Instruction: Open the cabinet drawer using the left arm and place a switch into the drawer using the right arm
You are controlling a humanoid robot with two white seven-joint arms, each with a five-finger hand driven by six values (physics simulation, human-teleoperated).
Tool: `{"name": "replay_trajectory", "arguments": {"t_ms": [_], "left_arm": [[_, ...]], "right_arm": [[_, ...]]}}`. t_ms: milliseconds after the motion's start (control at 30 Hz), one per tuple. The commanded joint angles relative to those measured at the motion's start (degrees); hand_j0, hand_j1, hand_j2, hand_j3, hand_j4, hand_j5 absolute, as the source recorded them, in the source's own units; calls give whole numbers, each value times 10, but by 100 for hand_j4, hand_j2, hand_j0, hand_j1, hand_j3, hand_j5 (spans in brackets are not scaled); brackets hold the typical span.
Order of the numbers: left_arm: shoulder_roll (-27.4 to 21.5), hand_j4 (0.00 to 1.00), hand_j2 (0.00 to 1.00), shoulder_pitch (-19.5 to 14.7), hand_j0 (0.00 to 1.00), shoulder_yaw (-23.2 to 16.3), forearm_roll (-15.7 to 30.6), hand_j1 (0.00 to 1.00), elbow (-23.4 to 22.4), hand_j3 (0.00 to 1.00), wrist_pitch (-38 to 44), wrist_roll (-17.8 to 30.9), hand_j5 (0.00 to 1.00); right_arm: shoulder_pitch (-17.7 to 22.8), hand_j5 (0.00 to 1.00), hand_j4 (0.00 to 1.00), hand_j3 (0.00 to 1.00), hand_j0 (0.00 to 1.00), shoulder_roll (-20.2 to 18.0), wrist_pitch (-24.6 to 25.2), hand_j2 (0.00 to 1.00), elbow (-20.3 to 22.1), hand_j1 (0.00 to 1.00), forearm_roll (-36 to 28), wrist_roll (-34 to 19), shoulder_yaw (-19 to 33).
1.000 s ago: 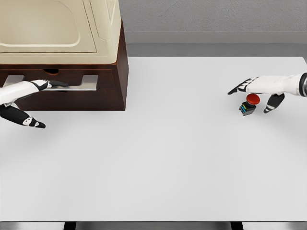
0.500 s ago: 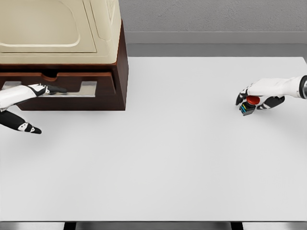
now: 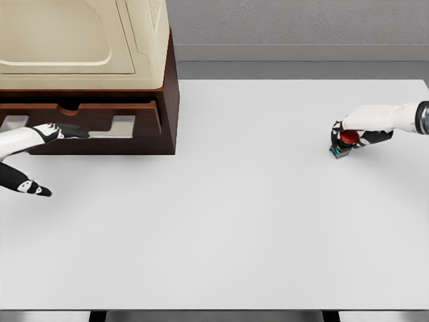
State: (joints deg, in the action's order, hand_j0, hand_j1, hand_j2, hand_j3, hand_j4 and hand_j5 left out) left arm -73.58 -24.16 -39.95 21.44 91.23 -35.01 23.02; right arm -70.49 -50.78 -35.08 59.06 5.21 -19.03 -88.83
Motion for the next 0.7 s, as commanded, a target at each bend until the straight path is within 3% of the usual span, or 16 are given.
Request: {"name": "replay_trajectory", "arguments": {"t_ms": [0, 667], "left_arm": [[-7, 100, 100, 1, 100, 2, -1, 100, 2, 100, 0, 4, 100], [-65, 100, 100, 22, 100, 3, 30, 100, 32, 100, 0, 3, 100]], "right_arm": [[0, 50, 50, 50, 50, -1, 1, 50, 15, 50, -3, 0, 4], [-18, 50, 50, 50, 50, 2, 1, 50, 87, 50, -12, 7, 21]]}}
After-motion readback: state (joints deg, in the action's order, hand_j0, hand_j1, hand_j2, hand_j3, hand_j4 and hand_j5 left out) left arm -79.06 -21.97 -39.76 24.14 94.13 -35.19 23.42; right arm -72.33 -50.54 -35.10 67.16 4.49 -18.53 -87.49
